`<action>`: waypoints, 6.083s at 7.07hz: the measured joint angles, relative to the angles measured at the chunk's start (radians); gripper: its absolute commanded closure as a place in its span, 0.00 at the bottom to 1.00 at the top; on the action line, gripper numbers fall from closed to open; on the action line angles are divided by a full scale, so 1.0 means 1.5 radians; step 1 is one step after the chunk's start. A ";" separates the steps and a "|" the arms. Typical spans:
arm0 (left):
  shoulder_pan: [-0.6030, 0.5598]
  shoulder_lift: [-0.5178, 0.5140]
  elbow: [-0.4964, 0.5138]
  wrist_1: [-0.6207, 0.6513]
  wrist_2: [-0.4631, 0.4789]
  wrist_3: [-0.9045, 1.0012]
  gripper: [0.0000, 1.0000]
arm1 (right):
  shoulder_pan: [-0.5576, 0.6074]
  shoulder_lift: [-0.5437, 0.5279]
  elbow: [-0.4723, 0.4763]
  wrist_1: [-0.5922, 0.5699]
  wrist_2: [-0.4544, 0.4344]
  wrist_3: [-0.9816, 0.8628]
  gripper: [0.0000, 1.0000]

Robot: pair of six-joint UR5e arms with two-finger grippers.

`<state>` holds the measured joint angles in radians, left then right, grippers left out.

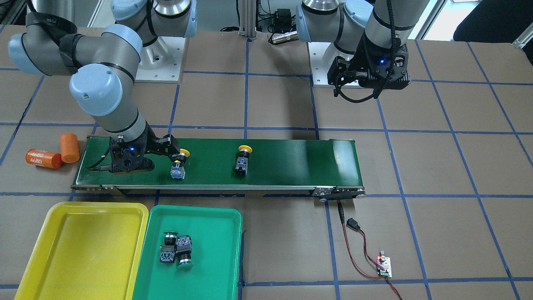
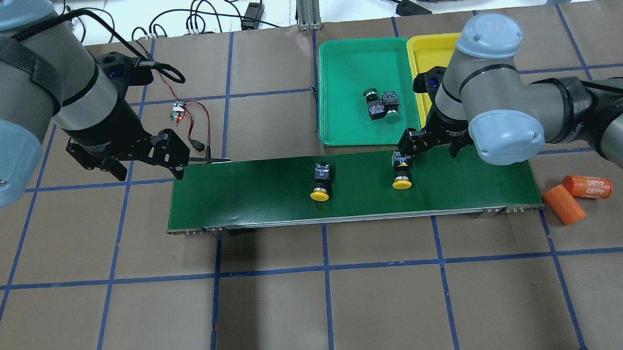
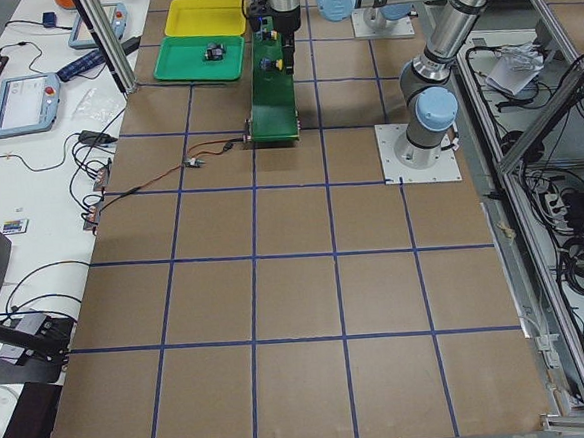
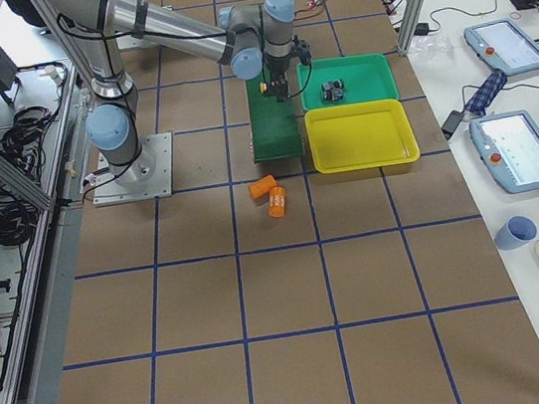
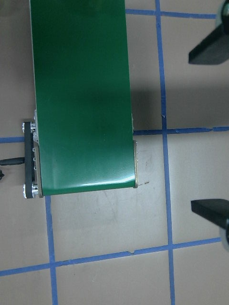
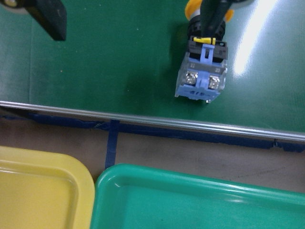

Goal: Sort buttons by color to trays
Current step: 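Lower the right gripper onto the belt and grasp a yellow-capped switch, then carry the yellow-capped switch into the yellow tray and release it, then return the right gripper to the belt and grasp the last yellow switch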

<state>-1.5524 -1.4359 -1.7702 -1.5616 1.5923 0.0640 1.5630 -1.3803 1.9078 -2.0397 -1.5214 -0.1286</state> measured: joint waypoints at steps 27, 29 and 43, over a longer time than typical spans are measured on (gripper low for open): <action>-0.001 -0.001 -0.001 0.001 0.000 0.000 0.00 | -0.168 0.247 -0.336 0.050 0.019 -0.182 0.00; -0.001 -0.001 -0.001 0.001 0.000 0.000 0.00 | -0.155 0.212 -0.334 0.092 0.018 -0.177 0.00; -0.002 0.001 0.000 0.012 0.000 0.002 0.00 | -0.008 -0.009 -0.002 0.025 -0.004 -0.007 0.00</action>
<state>-1.5554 -1.4345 -1.7702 -1.5433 1.5923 0.0664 1.5513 -1.3943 1.9043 -2.0022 -1.5268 -0.1387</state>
